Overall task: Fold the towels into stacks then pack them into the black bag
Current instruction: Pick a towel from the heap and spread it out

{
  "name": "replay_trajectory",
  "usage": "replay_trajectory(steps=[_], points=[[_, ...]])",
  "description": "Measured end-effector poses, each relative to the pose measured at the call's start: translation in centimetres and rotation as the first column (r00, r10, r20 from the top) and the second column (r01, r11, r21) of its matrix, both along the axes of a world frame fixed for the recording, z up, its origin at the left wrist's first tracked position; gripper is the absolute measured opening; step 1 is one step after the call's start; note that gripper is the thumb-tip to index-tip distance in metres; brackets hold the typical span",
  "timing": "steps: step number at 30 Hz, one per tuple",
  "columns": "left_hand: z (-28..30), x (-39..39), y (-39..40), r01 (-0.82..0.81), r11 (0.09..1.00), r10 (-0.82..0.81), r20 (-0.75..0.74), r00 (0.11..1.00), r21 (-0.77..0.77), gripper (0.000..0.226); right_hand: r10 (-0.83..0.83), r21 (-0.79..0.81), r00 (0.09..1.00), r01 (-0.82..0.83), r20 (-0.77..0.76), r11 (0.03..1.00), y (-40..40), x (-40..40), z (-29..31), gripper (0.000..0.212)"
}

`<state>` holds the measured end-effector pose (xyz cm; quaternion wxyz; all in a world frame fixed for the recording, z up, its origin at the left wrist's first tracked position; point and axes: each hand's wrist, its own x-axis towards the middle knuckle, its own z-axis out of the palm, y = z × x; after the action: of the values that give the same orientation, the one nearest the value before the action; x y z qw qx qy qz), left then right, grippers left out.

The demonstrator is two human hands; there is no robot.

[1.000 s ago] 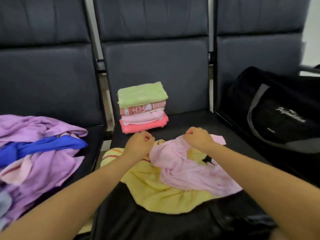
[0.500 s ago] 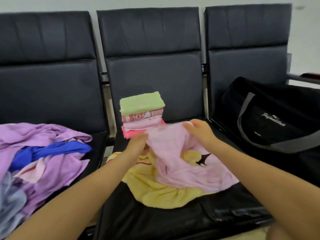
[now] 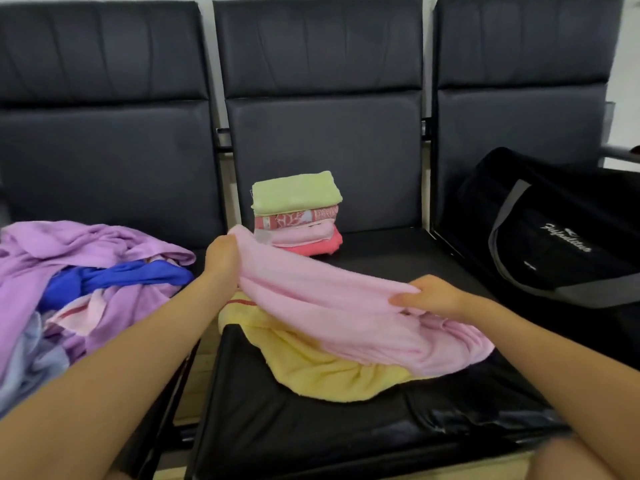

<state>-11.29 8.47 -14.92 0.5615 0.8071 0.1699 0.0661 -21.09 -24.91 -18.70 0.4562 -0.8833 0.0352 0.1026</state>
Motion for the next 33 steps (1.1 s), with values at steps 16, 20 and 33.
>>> replay_trajectory(steps=[16, 20, 33], points=[[0.4, -2.3, 0.1, 0.121, 0.974, -0.064, 0.28, 0.958, -0.192, 0.016, -0.496, 0.898, 0.868, 0.202, 0.02, 0.39, 1.8, 2.5, 5.5, 0.036], [1.7, -2.0, 0.8, 0.201, 0.949, -0.1, 0.374, 0.922, -0.242, 0.024, -0.544, 0.965, 0.838, 0.176, -0.044, 0.193, 1.4, 4.0, 7.6, 0.03], [-1.6, 2.7, 1.0, 0.063, 0.983, -0.067, -0.021, 0.998, -0.171, 0.035, -0.394, 0.024, 0.867, 0.407, 0.305, 0.913, 1.6, 10.8, -0.8, 0.018]])
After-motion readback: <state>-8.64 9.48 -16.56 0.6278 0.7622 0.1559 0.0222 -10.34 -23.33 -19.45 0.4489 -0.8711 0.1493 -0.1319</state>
